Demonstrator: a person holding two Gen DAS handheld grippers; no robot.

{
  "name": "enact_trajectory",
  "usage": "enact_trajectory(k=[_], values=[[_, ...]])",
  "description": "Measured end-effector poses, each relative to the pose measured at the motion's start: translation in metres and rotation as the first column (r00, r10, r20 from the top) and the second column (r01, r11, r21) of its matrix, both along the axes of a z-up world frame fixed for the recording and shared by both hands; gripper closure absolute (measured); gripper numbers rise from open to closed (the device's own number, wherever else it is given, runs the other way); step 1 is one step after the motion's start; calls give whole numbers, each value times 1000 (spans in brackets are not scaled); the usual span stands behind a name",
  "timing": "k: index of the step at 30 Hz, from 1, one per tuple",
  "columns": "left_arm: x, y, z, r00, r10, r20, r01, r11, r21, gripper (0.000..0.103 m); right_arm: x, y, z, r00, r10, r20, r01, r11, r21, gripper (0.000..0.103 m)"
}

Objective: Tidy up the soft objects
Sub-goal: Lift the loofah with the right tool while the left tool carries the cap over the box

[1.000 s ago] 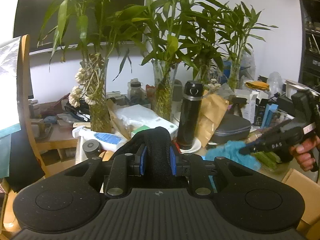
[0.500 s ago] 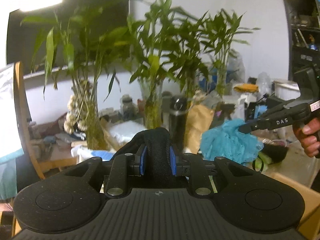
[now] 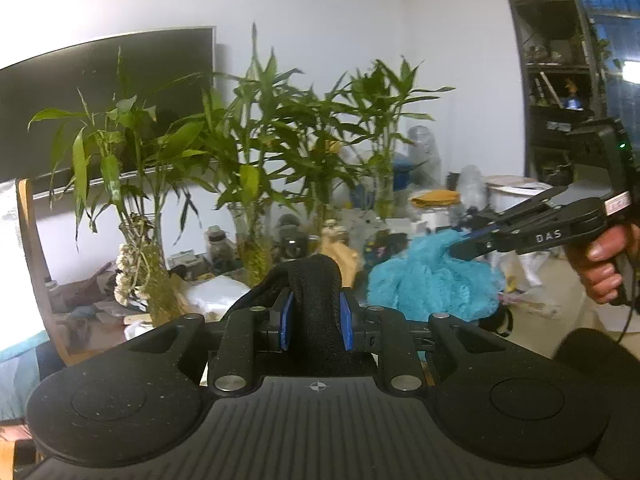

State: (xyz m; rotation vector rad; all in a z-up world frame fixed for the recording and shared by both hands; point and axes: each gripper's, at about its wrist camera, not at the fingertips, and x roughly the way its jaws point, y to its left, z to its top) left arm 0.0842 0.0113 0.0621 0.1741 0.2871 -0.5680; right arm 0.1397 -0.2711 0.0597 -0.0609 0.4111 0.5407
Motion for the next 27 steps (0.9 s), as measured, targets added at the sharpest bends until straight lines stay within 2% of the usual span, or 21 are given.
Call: enact_trajectory(k=[7, 16, 19, 20, 21, 22, 23, 24, 27], values=[[-33, -12, -18, 998, -40, -48, 41, 999, 7, 79, -34, 2, -8, 999, 31, -22, -31, 1000, 3, 94], [-36, -15, -69, 987, -50, -156, 51, 999, -2, 78, -54, 7, -36, 995, 38, -90, -39, 999, -8, 94], [-29, -17, -86, 975, -29, -221, 45, 997, 68, 68, -55, 8, -42, 993, 30, -112, -30, 1000, -4, 94], [-28, -18, -88, 974, -9, -224, 30, 995, 93, 61, -55, 8, -44, 993, 29, -117, -30, 1000, -4, 94], [-28, -17, -88, 975, 3, -221, 21, 994, 105, 50, -56, 8, -45, 992, 28, -121, -29, 1000, -8, 94], [-30, -15, -88, 976, 3, -218, 21, 994, 109, 42, -56, 9, -47, 992, 27, -125, -29, 1000, -10, 94], [-31, -13, -86, 977, -1, -215, 24, 994, 103, 30, -56, 9, -48, 991, 28, -129, -29, 1000, -10, 94], [-33, -10, -84, 978, -8, -209, 27, 996, 89, 24, -57, 9, -50, 991, 29, -133, -31, 999, -12, 94], [-38, -6, -79, 976, -23, -219, 39, 997, 68, 24, -57, 10, -54, 990, 27, -142, -29, 999, -18, 94]])
